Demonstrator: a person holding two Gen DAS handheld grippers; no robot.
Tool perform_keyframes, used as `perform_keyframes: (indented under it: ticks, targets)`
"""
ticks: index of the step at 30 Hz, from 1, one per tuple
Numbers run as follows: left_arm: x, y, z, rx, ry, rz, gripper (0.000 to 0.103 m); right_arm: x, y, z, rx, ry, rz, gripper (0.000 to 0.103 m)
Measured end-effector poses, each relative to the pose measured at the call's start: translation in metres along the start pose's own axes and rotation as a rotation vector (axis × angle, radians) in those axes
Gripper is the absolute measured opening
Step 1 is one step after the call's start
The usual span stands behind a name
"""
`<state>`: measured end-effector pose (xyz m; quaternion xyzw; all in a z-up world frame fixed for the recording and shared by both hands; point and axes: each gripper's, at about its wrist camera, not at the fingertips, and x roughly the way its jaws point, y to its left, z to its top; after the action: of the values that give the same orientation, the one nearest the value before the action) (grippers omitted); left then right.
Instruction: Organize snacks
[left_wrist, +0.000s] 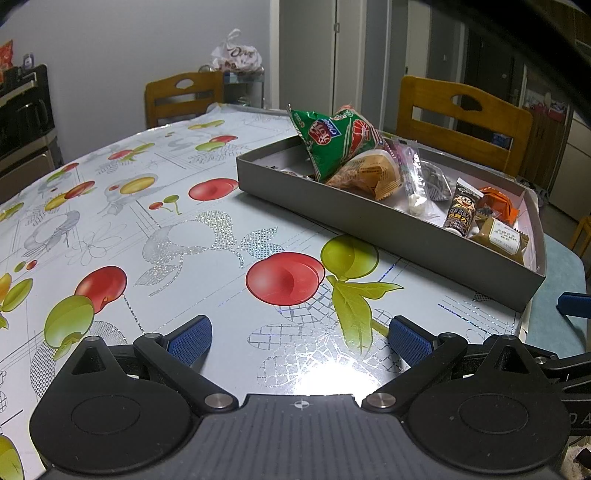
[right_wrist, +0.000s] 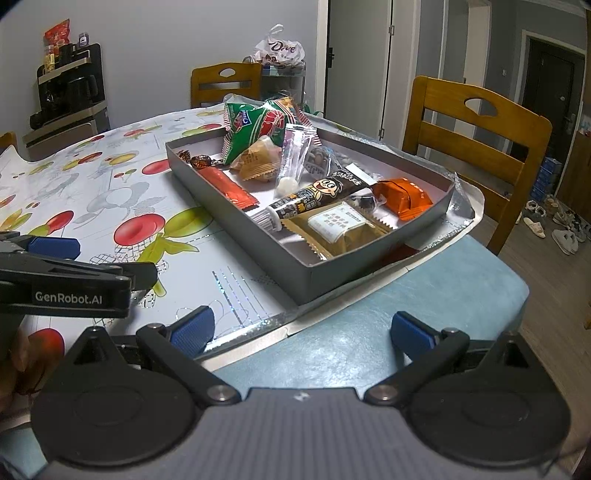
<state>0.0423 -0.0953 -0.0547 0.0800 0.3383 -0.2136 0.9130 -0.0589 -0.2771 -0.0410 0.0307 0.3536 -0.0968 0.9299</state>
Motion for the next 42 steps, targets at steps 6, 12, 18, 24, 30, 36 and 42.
perform_keyframes:
  ticks: [6,12,18,24,30,36,42]
  targets:
    - [0.0000,-0.0001,-0.0001,0.000,0.000,0.000,0.103,-0.0002,0.0003,-0.0001,-0.001,0.001,0.001,0.103]
    - [0.0001,-0.0002,0.0000,0.000,0.000,0.000,0.103,0.0012,0.0000,0.0017,-0.004,0.007,0.004,0.103]
    - [0.0003,-0.0004,0.0000,0.000,0.000,0.000,0.103,0.0015,0.0000,0.0026,-0.005,0.009,0.006,0.103]
    - [0.0004,-0.0004,0.0000,0.000,0.000,0.000,0.103,0.0019,-0.0004,0.0028,-0.005,0.009,0.007,0.103]
    - [0.0004,-0.0005,0.0000,0.000,0.000,0.000,0.103,0.0025,-0.0001,0.0026,-0.006,0.003,0.007,0.103]
    - [0.0004,-0.0005,0.0000,0.000,0.000,0.000,0.103,0.0021,-0.0003,0.0005,-0.006,-0.007,0.007,0.103]
    - [0.0003,-0.0005,0.0001,0.000,0.000,0.000,0.103,0.0013,-0.0001,-0.0013,-0.007,-0.018,0.006,0.103]
